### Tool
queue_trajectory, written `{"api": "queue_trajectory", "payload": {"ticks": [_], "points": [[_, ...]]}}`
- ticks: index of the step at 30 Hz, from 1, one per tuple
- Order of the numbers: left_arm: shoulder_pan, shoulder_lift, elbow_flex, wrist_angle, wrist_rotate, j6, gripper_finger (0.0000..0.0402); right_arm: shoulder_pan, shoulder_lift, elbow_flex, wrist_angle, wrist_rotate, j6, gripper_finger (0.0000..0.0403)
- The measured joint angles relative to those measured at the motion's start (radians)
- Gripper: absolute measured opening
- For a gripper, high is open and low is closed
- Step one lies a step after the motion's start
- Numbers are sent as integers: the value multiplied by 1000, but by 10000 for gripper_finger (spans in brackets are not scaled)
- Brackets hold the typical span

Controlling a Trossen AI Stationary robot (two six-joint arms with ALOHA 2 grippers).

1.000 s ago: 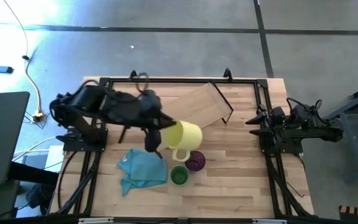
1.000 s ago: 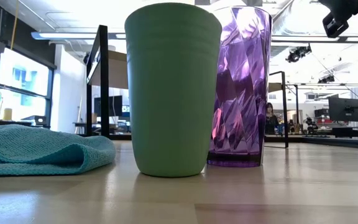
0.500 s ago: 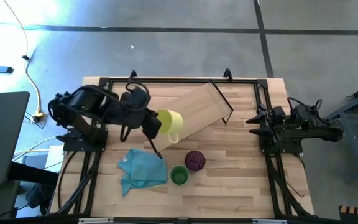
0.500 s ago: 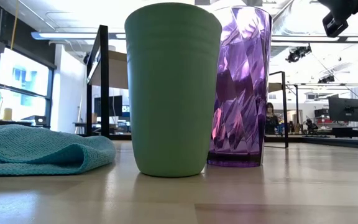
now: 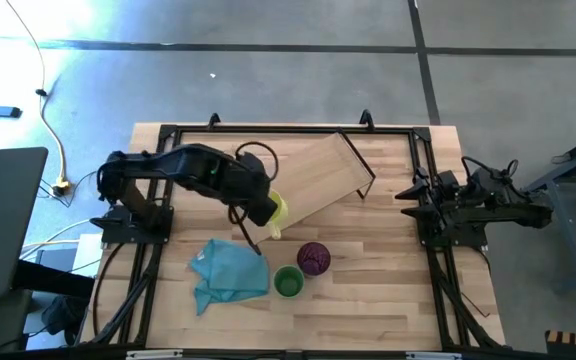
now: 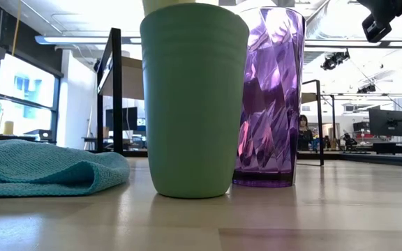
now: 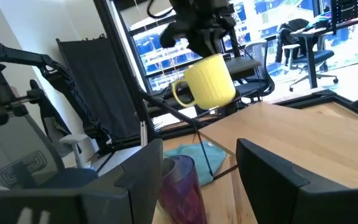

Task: Stack small to large cups/mugs on shelf
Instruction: Put the yellow cup on the shelf

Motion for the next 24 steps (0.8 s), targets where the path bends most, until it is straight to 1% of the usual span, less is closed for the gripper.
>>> {"api": "queue_trajectory", "payload": {"ticks": [4, 9, 15, 24], "points": [[27, 0, -66, -1, 19, -81, 0, 0, 0, 0, -3, 0, -8, 197], [57, -1, -82, -1, 29, -153, 0, 0, 0, 0, -5, -1, -10, 197], [70, -2, -82, -1, 55, -160, 0, 0, 0, 0, -15, -1, -10, 197], [76, -2, -82, -1, 49, -152, 0, 0, 0, 0, -26, -1, -18, 197]]}}
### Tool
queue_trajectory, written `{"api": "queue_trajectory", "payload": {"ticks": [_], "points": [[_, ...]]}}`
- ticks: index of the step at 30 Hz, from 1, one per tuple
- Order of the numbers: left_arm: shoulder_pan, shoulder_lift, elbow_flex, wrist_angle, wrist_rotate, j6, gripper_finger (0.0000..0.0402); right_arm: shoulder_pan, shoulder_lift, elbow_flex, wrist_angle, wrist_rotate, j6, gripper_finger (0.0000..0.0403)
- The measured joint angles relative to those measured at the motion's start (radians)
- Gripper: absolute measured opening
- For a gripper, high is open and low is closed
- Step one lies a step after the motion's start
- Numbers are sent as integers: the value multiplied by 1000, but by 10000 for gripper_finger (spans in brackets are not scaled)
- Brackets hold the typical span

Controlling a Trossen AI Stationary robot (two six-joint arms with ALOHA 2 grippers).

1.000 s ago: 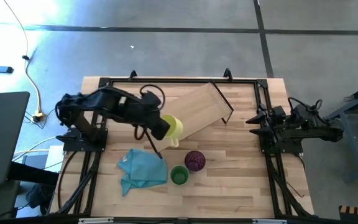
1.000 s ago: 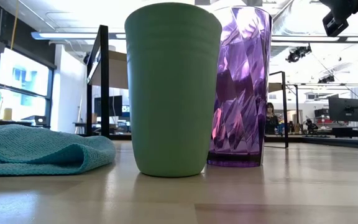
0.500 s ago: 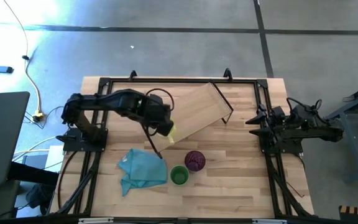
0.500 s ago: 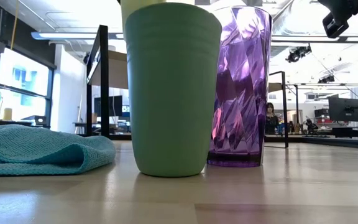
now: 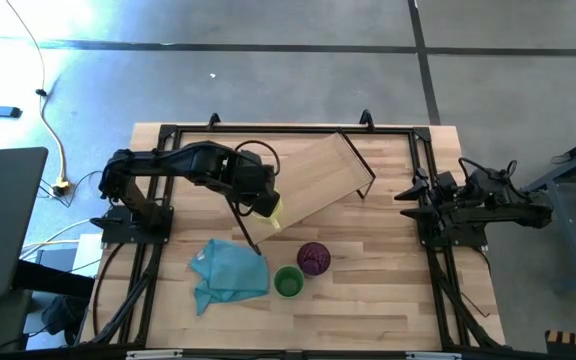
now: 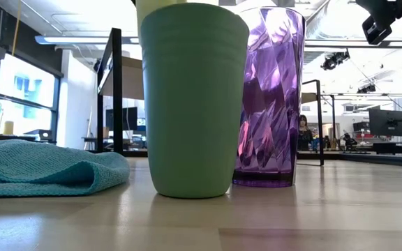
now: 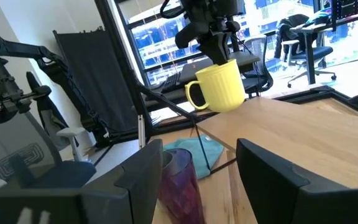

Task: Stack small to large cups/mugs on shelf
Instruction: Put the yellow cup on the shelf

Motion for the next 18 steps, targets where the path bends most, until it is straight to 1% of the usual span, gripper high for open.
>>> {"api": "queue_trajectory", "payload": {"ticks": [6, 12, 18], "points": [[33, -1, -29, 1, 2, -1, 0, 0, 0, 0, 0, -5, 5, 197], [51, 0, -94, 0, 50, 45, 0, 0, 0, 0, 0, -5, 17, 197], [51, 0, -101, 0, 48, 56, 0, 0, 0, 0, 0, -6, 16, 197]]}}
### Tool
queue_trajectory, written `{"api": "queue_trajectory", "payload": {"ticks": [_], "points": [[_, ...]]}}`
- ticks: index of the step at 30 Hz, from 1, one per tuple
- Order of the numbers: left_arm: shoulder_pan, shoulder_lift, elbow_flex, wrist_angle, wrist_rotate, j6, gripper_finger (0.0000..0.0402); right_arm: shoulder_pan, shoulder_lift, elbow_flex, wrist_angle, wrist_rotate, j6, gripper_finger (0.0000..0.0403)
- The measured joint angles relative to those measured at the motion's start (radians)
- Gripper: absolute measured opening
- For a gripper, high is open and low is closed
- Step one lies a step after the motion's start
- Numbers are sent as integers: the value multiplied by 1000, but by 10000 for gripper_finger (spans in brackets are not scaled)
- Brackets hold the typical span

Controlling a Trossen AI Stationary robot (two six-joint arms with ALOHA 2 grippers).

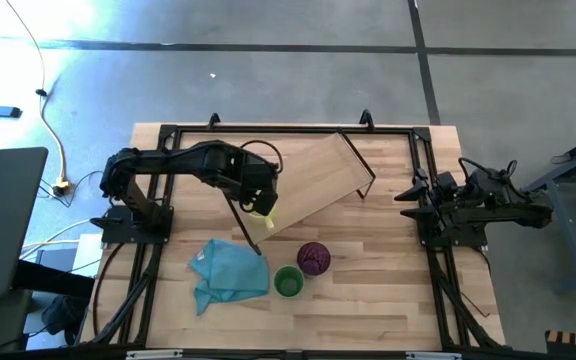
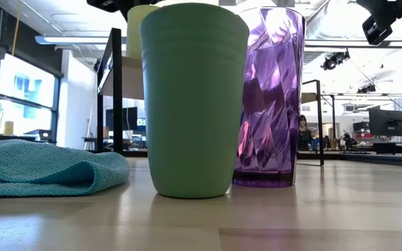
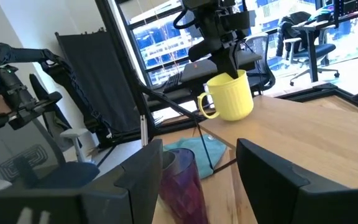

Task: Stack small to large cups/mugs on shelf
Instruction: Put the yellow cup on the shelf

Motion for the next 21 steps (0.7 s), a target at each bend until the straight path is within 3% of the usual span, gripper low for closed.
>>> {"api": "queue_trajectory", "payload": {"ticks": [21], "points": [[0, 9, 0, 0, -63, 3, 0, 0, 0, 0, 0, 0, -5, 197]]}}
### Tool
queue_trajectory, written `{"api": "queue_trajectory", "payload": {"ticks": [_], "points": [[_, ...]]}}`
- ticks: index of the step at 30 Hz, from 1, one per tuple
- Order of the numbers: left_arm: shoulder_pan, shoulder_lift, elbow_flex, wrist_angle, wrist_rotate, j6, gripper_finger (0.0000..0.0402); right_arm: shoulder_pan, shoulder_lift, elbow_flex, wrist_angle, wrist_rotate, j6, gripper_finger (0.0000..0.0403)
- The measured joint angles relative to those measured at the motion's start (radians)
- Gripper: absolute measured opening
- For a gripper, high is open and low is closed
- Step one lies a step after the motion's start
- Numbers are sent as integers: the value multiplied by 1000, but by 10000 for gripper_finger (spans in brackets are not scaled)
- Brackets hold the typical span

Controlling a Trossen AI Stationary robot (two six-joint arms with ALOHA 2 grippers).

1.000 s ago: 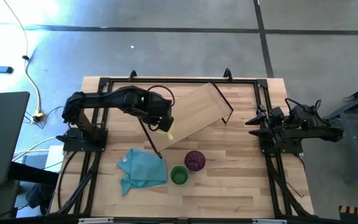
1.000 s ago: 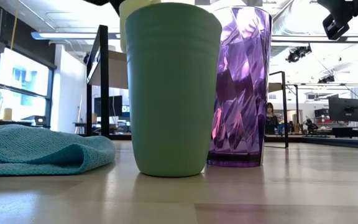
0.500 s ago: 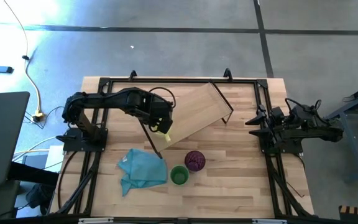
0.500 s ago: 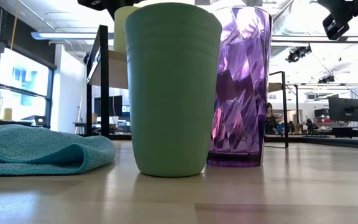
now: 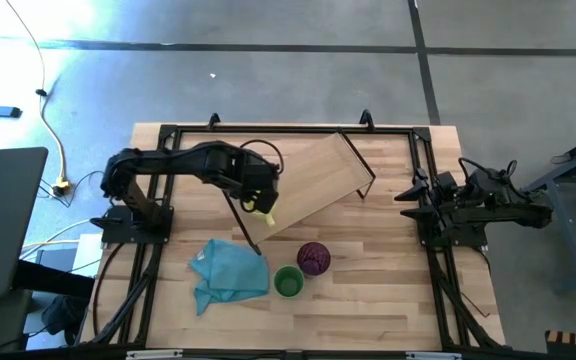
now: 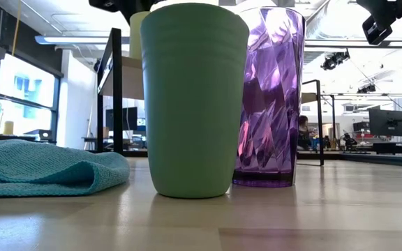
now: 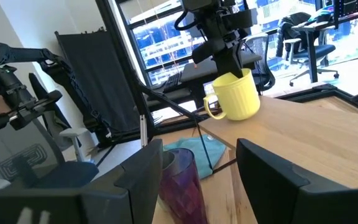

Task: Stack small to large cups/mugs on shelf
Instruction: Put the yellow cup on the shelf

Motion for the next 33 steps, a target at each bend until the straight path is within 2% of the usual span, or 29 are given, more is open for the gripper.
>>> {"api": "queue_trajectory", "payload": {"ticks": [28, 33], "points": [[0, -1, -1, 30, 37, -7, 0, 0, 0, 0, 0, 0, -2, 197], [0, -5, -56, 60, 46, -11, 0, 0, 0, 0, 0, 0, 0, 197]]}}
